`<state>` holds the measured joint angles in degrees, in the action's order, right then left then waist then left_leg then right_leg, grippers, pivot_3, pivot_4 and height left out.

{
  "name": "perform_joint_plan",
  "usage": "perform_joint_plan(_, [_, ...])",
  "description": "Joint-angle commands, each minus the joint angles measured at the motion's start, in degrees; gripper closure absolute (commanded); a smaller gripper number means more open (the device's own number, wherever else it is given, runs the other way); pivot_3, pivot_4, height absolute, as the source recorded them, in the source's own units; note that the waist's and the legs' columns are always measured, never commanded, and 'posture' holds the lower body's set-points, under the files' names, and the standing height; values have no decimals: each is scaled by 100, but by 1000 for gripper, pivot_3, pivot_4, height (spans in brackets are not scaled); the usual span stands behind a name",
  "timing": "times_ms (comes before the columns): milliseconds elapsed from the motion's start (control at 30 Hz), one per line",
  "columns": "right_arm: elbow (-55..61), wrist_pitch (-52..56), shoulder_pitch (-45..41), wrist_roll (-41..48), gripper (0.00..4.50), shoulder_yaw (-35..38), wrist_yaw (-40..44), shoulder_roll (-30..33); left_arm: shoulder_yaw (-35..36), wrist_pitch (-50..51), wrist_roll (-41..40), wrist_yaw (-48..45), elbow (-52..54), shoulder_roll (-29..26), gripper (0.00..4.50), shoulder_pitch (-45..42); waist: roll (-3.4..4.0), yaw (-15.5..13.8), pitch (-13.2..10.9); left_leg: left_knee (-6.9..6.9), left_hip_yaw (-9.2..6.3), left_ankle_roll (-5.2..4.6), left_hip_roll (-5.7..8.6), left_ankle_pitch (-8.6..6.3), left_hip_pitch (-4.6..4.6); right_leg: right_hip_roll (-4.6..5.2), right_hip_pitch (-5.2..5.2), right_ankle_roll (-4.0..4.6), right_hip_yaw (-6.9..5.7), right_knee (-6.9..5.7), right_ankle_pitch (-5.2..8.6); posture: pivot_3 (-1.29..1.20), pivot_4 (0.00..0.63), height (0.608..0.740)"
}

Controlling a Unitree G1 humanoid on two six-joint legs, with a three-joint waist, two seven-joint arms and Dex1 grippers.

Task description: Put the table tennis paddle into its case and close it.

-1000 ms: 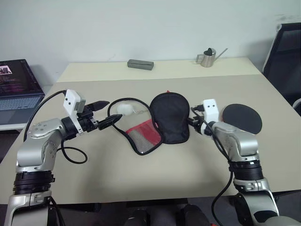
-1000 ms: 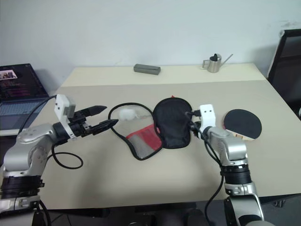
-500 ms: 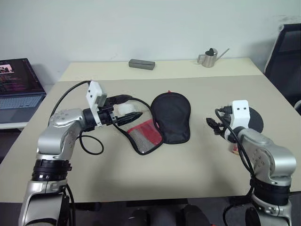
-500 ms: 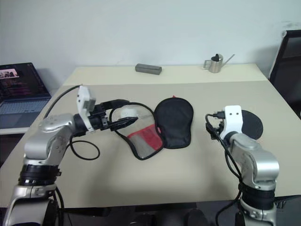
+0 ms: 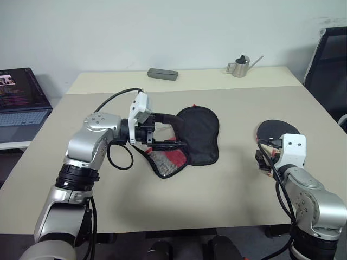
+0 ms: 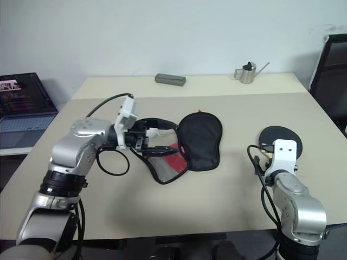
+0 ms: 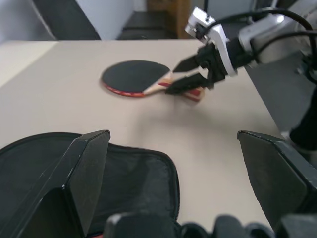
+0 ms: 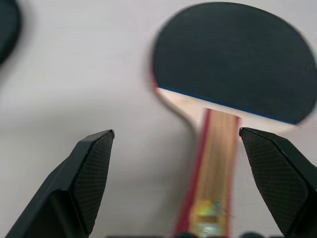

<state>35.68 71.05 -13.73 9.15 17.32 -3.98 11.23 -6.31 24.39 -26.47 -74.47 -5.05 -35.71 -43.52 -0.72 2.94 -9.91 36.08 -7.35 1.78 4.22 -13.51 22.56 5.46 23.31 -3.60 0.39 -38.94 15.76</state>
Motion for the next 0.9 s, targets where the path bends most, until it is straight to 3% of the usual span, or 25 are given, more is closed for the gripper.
perform_joint_plan(33, [-77, -321, 37, -127, 64, 165, -90, -61, 67, -25, -7, -7, 245, -14, 0, -135, 0, 0, 0, 0, 0, 0, 0, 0, 0, 0, 0, 0, 0, 0, 0, 0, 150, 740])
perform_joint_plan(433, [-1263, -1072, -94, -238, 64, 171, -168, -269, 145, 9, -24, 43, 396, -116, 0, 49, -1, 9, 0, 0, 3, 0, -1, 0, -3, -1, -2, 0, 2, -1, 0, 0, 150, 740])
perform_joint_plan(667, [-2063, -1672, -275, -395, 64, 17, -87, -49, 164, -6, -26, 108, 437, -111, 0, 102, -8, 29, 4, 2, 18, -1, -1, 1, -21, -10, -13, -2, 18, 0, -13, 0, 150, 740])
perform_joint_plan(767, [-2193, -1726, -232, -428, 560, -32, -61, 34, 179, -5, -39, 137, 461, -123, 0, 123, -13, 22, 5, 5, 25, -8, -2, 8, -24, -15, -16, -8, 25, 2, -25, 0, 150, 740])
perform_joint_plan(900, [-2247, -1759, -211, -441, 1806, -31, -92, 13, 206, 14, -56, 178, 522, -147, 0, 164, -14, -3, 6, 6, 27, -13, -6, 20, -24, -16, -18, -18, 26, 3, -31, 0, 150, 740])
